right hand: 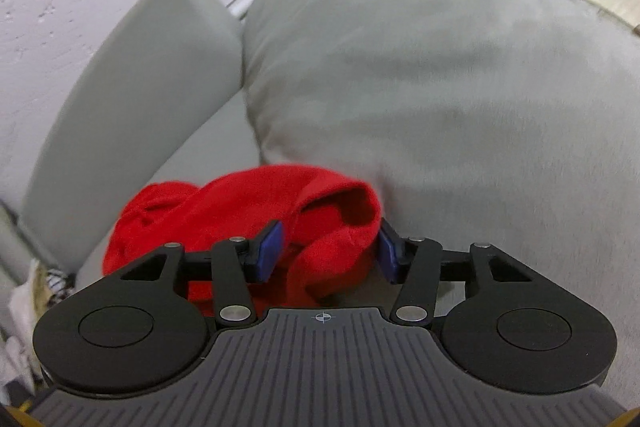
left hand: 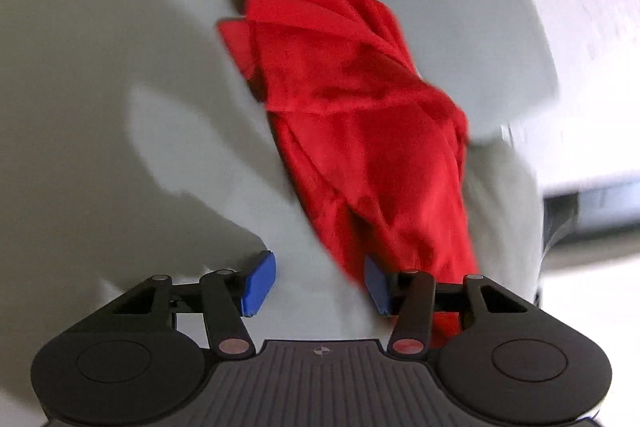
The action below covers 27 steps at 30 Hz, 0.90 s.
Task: Fold clothes
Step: 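Close the left gripper on the red shirt while the right gripper holds it, then lift the red shirt high with both grippers so it hangs open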
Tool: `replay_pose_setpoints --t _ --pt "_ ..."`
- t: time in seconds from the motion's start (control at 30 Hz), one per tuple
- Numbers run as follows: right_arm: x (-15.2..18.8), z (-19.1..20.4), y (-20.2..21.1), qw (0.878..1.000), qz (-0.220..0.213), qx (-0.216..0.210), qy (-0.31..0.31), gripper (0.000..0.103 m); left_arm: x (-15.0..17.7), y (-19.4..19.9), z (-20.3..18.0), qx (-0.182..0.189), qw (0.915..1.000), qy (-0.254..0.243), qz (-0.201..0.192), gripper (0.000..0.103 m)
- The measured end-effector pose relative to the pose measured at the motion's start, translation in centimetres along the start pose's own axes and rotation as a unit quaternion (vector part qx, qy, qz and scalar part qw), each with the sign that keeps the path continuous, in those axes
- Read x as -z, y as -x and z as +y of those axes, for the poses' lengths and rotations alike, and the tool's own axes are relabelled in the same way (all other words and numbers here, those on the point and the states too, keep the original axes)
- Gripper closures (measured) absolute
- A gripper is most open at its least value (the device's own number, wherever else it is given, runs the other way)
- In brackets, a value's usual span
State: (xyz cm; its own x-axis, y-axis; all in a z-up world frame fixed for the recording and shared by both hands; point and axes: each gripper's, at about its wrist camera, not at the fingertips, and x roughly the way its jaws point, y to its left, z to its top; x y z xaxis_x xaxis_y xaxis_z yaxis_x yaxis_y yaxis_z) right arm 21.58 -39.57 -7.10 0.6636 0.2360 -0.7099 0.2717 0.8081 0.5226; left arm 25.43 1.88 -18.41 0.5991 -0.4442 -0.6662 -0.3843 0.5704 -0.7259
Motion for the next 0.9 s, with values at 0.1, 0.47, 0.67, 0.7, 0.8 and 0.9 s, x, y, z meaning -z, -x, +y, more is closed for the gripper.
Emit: replay_pose_setpoints --t 0.1,0.47,0.67,0.7,0.8,0.9 --pt "0.6 -0.9 -0.2 1.000 0.005 -0.016 -0.003 0.049 -0.4 -1.3 -0.5 -0.001 0.9999 -0.001 -0.011 0.057" --pt "0.9 -2.0 -0.8 0.999 -0.003 -0.031 -0.011 0.055 -1.4 -2.8 -3.3 -0.066 0.9915 -0.112 -0.010 0.099" --pt "0.8 -1.3 1.1 1.000 -0.003 -0.022 -0.014 0.053 -1.4 8.0 -3.9 -0.035 0.9791 -0.177 -0.094 0.099" --pt "0.8 -1.1 1.5 1.000 -0.002 -0.022 -0.012 0.053 -1.2 10.2 -3.5 -0.038 0.9763 -0.185 -0.105 0.099" --pt "1.2 -0.5 2.7 1.000 0.003 -0.029 -0.005 0.053 -0.2 15.7 -1.8 -0.063 0.9664 -0.209 -0.136 0.099" --pt "2.1 0.5 3.7 0.999 0.017 -0.046 -0.001 0.053 0.9 18.5 1.4 -0.090 0.9638 -0.214 -0.131 0.099"
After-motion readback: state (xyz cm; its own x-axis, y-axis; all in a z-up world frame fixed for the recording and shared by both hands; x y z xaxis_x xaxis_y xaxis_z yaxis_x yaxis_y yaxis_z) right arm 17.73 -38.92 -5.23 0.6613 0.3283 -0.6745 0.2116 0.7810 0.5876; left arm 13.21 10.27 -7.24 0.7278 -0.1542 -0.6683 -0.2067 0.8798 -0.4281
